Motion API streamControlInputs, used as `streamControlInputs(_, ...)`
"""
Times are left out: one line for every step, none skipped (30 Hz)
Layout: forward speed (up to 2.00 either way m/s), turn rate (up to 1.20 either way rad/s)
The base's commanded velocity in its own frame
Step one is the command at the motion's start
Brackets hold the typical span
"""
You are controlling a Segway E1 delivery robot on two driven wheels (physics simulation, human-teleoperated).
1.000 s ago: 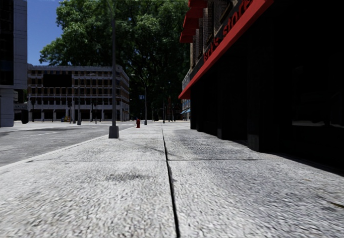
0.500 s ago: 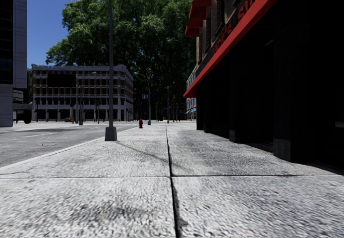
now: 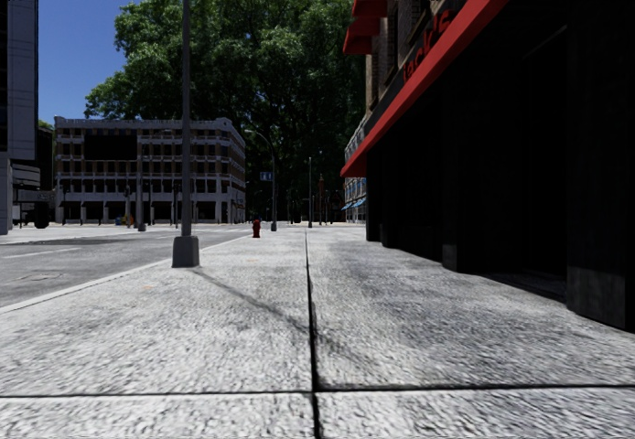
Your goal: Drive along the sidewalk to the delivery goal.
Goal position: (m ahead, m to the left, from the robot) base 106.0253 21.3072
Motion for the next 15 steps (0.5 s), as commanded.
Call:
streamControlInputs(2.00,0.00)
streamControlInputs(2.00,0.00)
streamControlInputs(2.00,0.00)
streamControlInputs(2.00,0.00)
streamControlInputs(2.00,0.00)
streamControlInputs(2.00,0.00)
streamControlInputs(2.00,0.00)
streamControlInputs(2.00,0.00)
streamControlInputs(2.00,0.00)
streamControlInputs(2.00,0.00)
streamControlInputs(2.00,0.00)
streamControlInputs(2.00,0.00)
streamControlInputs(2.00,0.00)
streamControlInputs(2.00,0.00)
streamControlInputs(2.00,0.00)
